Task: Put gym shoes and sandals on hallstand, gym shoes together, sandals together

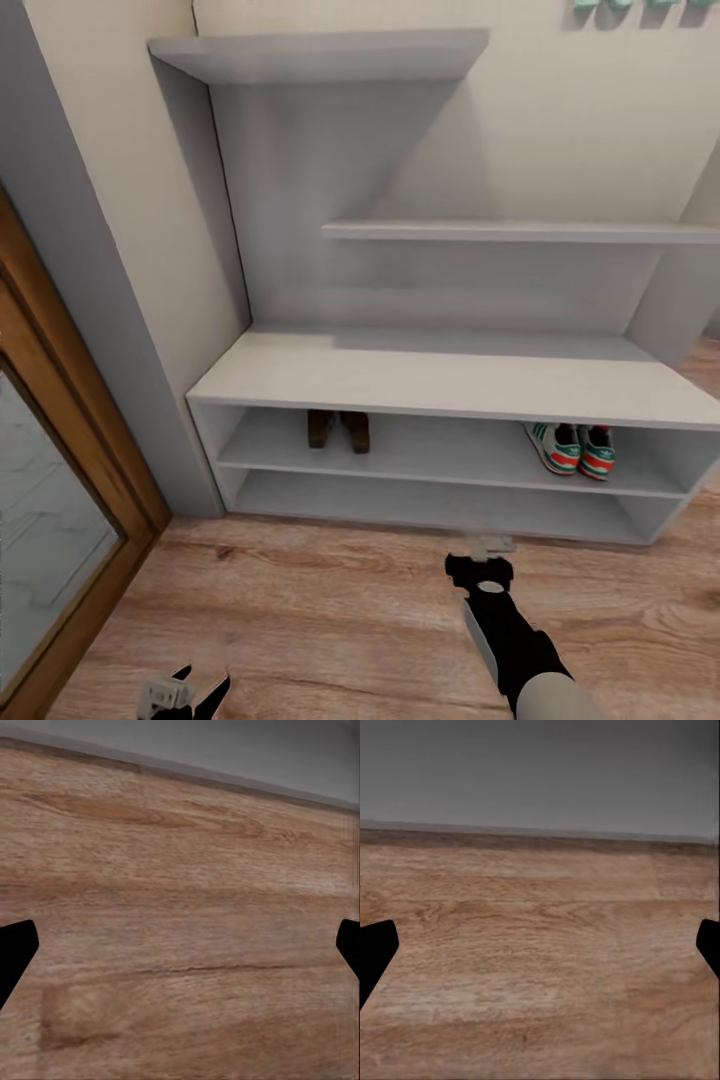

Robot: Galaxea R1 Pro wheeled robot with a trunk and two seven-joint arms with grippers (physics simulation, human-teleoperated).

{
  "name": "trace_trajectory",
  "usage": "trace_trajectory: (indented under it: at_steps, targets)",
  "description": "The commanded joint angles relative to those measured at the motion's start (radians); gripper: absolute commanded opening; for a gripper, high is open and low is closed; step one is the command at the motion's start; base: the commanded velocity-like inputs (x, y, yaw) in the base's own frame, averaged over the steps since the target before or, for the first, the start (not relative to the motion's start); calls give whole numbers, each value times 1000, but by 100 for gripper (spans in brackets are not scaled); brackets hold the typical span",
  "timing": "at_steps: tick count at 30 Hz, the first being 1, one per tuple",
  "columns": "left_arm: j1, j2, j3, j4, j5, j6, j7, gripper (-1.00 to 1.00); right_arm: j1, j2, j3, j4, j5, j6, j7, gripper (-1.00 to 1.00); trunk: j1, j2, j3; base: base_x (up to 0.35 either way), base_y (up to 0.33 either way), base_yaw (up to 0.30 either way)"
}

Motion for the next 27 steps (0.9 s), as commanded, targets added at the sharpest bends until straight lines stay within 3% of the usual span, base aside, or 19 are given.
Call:
trace_trajectory:
  at_steps: [1,15,16,23,27]
  targets:
    - [-1,0,4,1,5,1,-9,100,7,-8,-4,15,11,-25,1,100,-1,0,-1,-264,-196,0]
    - [-1,9,7,1,12,1,-4,100,34,-95,-4,306,12,-302,-3,100,-1,0,-1,-265,-190,0]
    - [-1,11,8,-2,12,1,39,100,35,-131,-3,438,12,-476,-3,100,-1,0,-1,-68,-40,0]
    - [-1,12,7,-5,12,1,78,100,37,-146,-3,477,12,-532,-3,100,-1,0,-1,-26,-15,0]
    - [0,15,7,-4,12,1,87,100,76,-159,-4,484,11,-543,-4,100,-1,0,-1,-1,-1,0]
